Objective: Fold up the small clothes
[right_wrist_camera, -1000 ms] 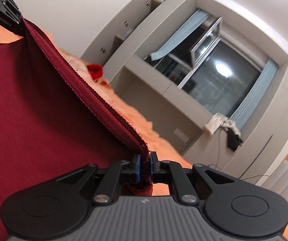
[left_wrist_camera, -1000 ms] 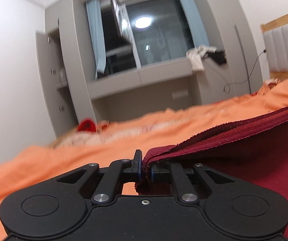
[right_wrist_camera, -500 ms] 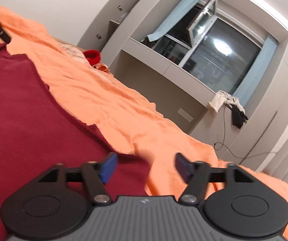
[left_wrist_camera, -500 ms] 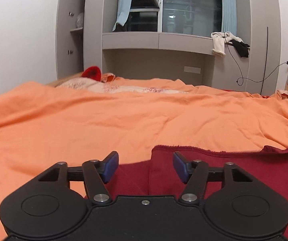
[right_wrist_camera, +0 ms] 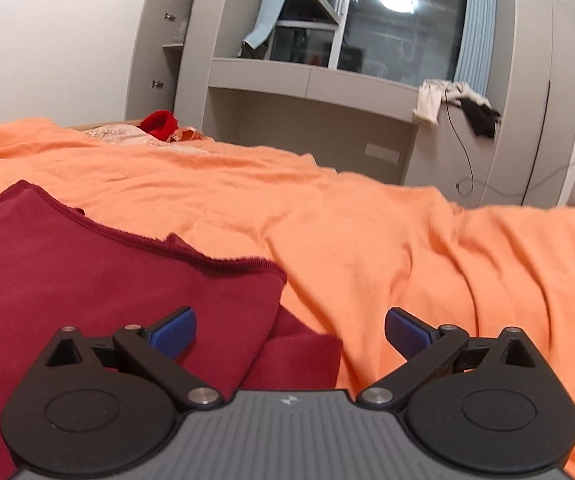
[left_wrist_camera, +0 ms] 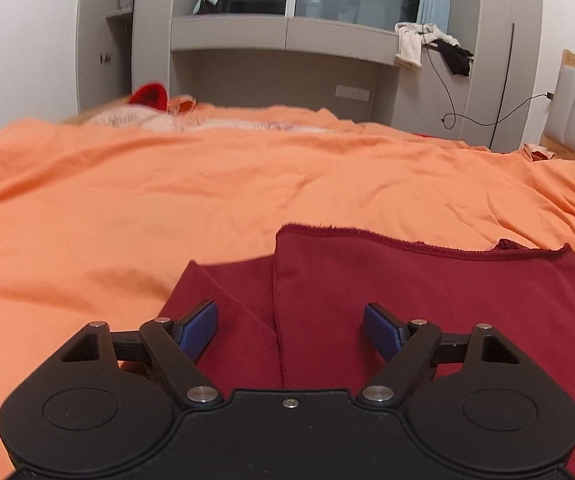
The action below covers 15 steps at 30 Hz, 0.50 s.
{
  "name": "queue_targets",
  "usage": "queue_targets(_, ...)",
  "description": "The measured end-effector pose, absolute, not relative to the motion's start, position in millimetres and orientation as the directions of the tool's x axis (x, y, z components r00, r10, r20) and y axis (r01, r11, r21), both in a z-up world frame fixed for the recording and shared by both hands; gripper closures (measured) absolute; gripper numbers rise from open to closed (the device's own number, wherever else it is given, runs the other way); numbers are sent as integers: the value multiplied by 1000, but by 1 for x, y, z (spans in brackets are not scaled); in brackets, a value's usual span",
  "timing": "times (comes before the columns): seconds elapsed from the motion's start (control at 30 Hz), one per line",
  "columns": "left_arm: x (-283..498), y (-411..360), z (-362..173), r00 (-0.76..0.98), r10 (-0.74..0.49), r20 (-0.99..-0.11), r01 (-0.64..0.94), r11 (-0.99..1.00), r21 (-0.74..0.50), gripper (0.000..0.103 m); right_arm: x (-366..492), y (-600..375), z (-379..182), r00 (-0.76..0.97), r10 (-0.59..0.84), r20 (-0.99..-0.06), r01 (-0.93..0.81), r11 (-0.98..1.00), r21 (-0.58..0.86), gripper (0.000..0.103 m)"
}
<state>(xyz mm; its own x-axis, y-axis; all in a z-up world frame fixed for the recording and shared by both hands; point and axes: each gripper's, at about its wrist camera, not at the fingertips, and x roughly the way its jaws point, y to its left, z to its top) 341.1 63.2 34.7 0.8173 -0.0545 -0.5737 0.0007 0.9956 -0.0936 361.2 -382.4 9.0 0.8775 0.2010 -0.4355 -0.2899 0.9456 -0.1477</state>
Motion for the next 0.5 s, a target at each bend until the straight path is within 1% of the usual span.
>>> queue_targets(0.07,344,66,33,805,-46,-592,-21,994,-106,36,360,-383,9,878,199,-436,-292,943,-158,0)
queue_targets(0.1,344,67,33,804,-41,-593,-29,994,-108,39,359,-381,8,879,197,-434,-293,942,-166,0)
queue_targets(0.17,343,67,34,804,-38,-593,-35,993,-111,58,355,-377,8,882,195,-430,-297,937,-184,0)
queue_targets(0.23,342,65,34,808,-35,-589,-36,994,-107,66,355,-373,8,884,195,-426,-302,932,-200,0)
queue_targets(0.3,340,62,37,816,-22,-578,-37,995,-89,67,353,-372,8,887,195,-419,-305,928,-213,0)
queue_targets(0.4,336,53,41,830,8,-557,-28,999,-26,67,350,-371,12,894,192,-404,-298,930,-216,0)
queue_targets(0.5,338,48,39,823,2,-568,-10,1000,-10,65,343,-373,18,904,200,-379,-289,937,-195,0)
